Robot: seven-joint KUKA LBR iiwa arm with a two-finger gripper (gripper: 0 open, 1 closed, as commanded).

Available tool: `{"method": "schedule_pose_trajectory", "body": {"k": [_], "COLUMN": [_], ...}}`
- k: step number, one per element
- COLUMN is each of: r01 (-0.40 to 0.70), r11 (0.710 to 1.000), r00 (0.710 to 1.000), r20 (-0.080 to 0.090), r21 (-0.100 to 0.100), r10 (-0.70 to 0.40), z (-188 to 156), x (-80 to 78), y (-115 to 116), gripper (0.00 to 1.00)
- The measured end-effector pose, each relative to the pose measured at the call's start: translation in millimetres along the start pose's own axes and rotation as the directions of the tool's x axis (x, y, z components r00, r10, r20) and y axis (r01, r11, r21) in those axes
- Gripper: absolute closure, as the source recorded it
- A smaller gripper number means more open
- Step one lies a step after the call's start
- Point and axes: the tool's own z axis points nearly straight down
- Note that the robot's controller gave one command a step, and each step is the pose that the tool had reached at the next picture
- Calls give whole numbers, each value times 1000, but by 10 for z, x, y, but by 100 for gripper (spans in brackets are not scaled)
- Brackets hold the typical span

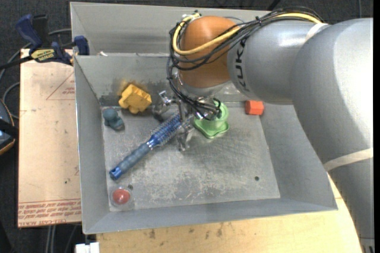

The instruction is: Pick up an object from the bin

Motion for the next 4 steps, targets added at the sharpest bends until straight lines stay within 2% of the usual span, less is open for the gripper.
{"method": "schedule_pose_trajectory", "body": {"k": [1,2,3,4], "r01": [2,9,-38,-238], "r11": [1000,1000,999,971], "r00": [1000,1000,999,971], "r20": [2,1,2,-12], "r21": [3,4,4,1], "r10": [-2,-9,38,238], "z": [-65,-1141,-2093,-1680], "x": [-12,-58,-89,-77], "y": [-1,17,-50,-61], "gripper": [100,100,100,100]}}
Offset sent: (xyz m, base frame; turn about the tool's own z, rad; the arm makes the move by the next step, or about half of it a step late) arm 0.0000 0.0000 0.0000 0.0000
